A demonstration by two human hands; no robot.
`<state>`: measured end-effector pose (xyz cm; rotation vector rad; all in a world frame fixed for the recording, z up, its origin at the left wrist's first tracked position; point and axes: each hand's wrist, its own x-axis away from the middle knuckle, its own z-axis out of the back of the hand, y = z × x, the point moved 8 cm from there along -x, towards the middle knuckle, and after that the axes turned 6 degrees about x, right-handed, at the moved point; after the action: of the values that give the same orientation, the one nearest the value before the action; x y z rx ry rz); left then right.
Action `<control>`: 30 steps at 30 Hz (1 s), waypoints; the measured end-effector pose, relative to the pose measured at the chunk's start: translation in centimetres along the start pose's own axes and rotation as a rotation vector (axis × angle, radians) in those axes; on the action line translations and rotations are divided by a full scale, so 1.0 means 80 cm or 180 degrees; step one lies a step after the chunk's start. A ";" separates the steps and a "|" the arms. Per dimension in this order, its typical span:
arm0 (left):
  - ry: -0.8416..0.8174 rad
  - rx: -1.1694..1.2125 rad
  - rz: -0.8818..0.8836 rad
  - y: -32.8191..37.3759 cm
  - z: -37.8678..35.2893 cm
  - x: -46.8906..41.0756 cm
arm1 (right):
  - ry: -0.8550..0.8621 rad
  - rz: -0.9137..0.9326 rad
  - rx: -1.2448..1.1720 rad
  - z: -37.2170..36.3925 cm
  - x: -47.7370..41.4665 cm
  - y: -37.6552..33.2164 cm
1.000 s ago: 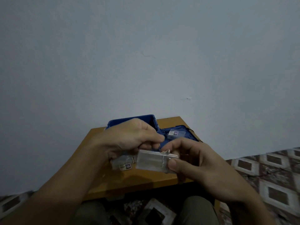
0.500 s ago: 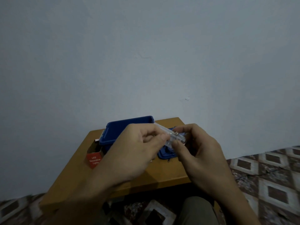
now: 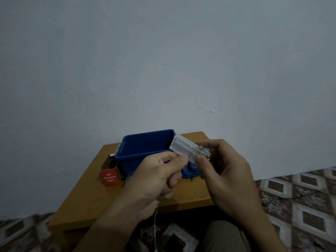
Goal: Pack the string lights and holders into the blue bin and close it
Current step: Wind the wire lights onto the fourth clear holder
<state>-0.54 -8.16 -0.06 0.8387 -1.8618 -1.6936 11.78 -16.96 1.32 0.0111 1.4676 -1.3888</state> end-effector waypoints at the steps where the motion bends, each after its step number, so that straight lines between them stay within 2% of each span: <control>1: -0.0049 -0.0066 -0.0024 0.001 0.000 0.000 | -0.0048 -0.0026 -0.0053 -0.001 0.000 0.002; 6: -0.0067 -0.0500 -0.0185 0.011 0.008 -0.004 | -0.0532 -0.0193 -0.0352 -0.007 -0.003 0.010; 10: -0.0112 -0.0504 -0.0177 0.012 0.011 -0.006 | -0.0779 -0.0271 -0.0533 -0.012 -0.003 0.011; 22: -0.0226 -0.0590 -0.0085 0.003 0.013 -0.009 | -0.0918 -0.0439 -0.0714 -0.012 -0.004 0.024; 30: -0.0136 -0.0429 -0.0150 0.002 0.013 -0.011 | -0.0732 -0.0473 -0.0838 -0.010 -0.005 0.022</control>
<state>-0.69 -6.79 0.00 0.8032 -1.7451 -1.8567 12.52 -15.57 0.17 -0.4190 1.4672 -1.2568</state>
